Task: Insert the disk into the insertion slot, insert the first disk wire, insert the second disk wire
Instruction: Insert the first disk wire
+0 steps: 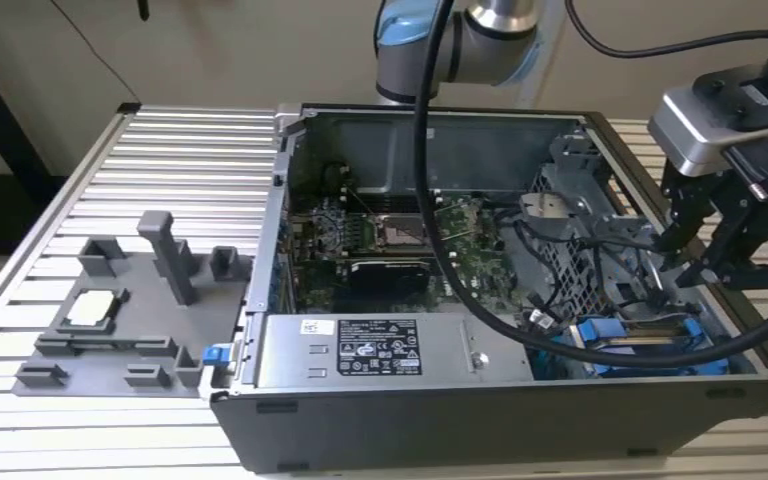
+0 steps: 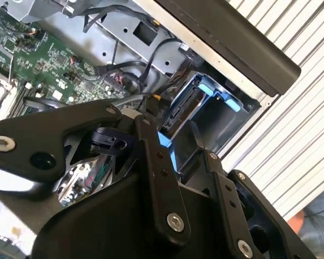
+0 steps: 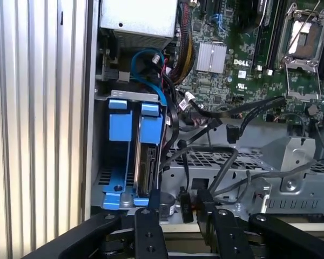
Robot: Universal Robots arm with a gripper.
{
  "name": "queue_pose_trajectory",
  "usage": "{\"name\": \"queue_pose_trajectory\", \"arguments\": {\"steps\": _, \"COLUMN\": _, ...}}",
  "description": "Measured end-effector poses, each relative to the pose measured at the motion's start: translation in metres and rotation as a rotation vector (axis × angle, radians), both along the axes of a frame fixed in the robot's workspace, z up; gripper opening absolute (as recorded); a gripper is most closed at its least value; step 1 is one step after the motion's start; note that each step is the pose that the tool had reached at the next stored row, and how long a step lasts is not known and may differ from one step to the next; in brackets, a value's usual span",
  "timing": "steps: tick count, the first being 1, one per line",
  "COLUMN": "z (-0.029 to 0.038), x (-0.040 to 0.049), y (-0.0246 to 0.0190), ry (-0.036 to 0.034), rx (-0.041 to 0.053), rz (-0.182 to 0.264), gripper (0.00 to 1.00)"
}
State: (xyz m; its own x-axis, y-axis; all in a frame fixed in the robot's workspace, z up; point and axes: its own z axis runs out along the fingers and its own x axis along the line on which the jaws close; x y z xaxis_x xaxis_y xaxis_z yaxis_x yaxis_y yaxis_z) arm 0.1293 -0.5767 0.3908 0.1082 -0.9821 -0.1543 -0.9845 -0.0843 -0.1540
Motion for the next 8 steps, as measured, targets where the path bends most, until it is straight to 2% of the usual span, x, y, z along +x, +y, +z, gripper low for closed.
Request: {"name": "queue_pose_trajectory", "arguments": {"steps": 8, "z": -0.0014, "x": 0.0037, "y": 0.0008, "ry": -0.0001, "rx": 0.0021, "rz": 0.023, "gripper": 0.41}}
